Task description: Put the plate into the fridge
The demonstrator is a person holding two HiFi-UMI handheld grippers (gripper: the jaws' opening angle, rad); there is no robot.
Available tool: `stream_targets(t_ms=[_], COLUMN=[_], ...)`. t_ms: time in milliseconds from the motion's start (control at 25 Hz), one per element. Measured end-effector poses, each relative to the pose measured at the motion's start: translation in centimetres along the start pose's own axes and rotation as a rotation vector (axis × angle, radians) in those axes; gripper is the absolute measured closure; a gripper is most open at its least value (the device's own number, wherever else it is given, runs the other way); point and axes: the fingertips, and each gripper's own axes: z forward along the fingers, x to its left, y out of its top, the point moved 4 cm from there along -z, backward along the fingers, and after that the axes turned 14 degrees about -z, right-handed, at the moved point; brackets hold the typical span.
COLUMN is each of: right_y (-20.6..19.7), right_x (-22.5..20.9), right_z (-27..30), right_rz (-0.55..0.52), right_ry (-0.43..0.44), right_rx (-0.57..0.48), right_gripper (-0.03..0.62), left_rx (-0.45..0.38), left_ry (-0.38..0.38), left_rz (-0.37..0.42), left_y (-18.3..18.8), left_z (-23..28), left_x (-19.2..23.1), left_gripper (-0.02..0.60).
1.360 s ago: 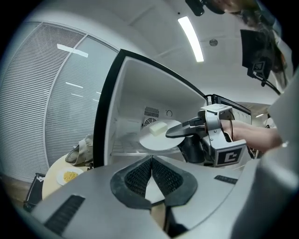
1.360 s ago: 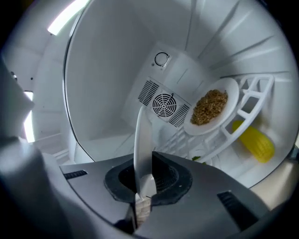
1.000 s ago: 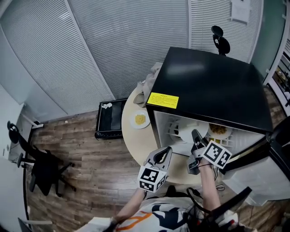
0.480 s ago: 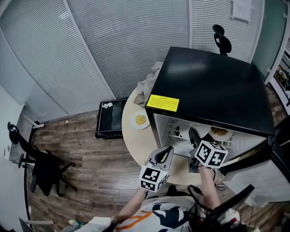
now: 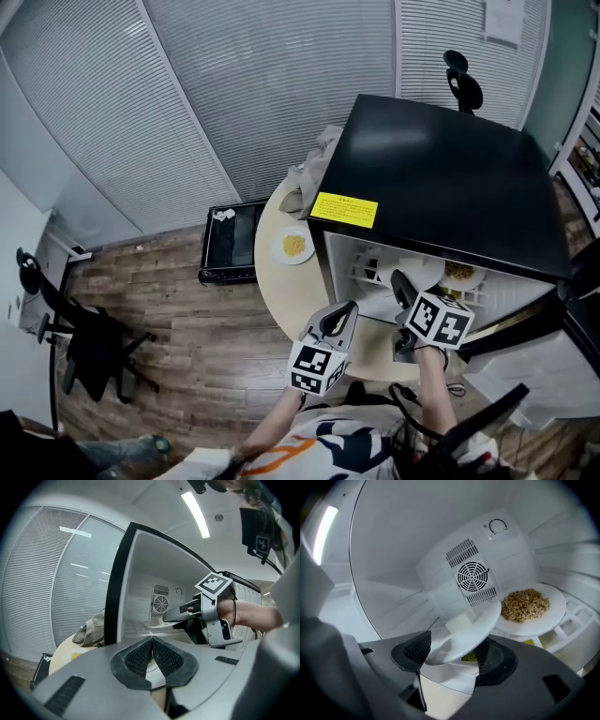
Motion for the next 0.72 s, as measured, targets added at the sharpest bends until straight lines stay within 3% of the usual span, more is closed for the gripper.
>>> stream_targets(t_ms=[200,520,720], right_y=[0.7,-0.6,-1.2], right_x=[-0.3,0.2,0.1], right_z=[-1.5,-3.1,-3.2], right_rz=[0.175,0.51,0.572], right_ry=[-0.031,0.13,0.162], right_rx=[-0.06,-0.083,-0.089], right_gripper=[0.304,0.304,0.305], left_rx=[-0.003,-0.004,-0.008], left_ry=[0.013,0.015,0.019], left_rz=[-0.009,-0.019,-0.042], left_y=[0.0,-0.1,-0.1], left_z=[-0.3,-0.3,-0.2], left_x=[0.5,0.7,1.2], left_gripper=[0.569,0.569,0.569])
